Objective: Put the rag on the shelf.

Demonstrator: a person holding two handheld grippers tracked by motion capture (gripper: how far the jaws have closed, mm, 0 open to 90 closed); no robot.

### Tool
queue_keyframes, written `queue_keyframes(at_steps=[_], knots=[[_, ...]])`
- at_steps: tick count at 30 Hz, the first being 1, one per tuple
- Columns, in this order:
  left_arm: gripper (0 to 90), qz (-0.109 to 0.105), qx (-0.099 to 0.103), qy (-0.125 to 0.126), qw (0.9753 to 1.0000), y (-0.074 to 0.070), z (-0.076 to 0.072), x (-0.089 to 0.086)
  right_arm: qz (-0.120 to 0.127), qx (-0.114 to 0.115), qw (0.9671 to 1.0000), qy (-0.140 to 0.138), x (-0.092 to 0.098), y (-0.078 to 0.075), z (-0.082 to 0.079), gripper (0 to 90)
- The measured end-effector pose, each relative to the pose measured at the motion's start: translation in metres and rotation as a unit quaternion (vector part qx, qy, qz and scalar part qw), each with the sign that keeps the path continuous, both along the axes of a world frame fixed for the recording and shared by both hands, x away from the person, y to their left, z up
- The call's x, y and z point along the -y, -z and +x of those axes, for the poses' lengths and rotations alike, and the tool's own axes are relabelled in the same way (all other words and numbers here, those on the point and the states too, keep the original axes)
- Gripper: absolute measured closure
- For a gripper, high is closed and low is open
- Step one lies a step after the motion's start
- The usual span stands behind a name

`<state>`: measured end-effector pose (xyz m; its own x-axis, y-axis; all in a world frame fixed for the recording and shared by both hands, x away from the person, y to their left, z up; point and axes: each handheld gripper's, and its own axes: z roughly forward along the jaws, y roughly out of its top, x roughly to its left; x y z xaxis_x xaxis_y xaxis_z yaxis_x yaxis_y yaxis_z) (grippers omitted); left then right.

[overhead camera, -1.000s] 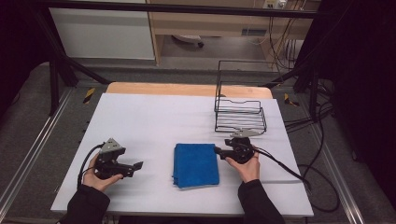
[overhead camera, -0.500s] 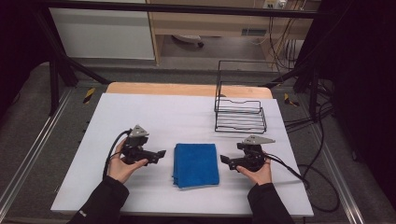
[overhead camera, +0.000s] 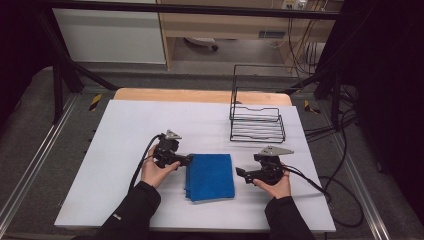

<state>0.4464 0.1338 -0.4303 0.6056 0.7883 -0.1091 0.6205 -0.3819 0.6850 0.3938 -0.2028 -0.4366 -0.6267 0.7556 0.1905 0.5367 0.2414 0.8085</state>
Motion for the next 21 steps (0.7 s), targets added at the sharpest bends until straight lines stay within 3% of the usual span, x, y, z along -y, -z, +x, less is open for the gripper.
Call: queue_keyframes(at_steps=[1,4,9,21], knots=[[34.9,0.004,-0.004,-0.001,1.0000,0.002,0.001,0.001,-0.003,0.000,1.0000,-0.003,0.000,0.001,0.001,5.5],[40.5,0.001,-0.017,0.002,0.9998,0.006,0.002,0.002,-0.002,-0.002,1.0000,-0.003,0.000,0.001,0.001,5.6],[54.3,-0.001,-0.022,0.015,0.9996,0.010,0.001,0.006,0.001,-0.005,1.0000,-0.001,0.000,0.000,0.001,5.8],[65.8,-0.003,-0.022,0.029,0.9993,0.013,-0.002,0.009,0.010,-0.008,0.9999,0.000,0.000,-0.001,0.004,6.6]])
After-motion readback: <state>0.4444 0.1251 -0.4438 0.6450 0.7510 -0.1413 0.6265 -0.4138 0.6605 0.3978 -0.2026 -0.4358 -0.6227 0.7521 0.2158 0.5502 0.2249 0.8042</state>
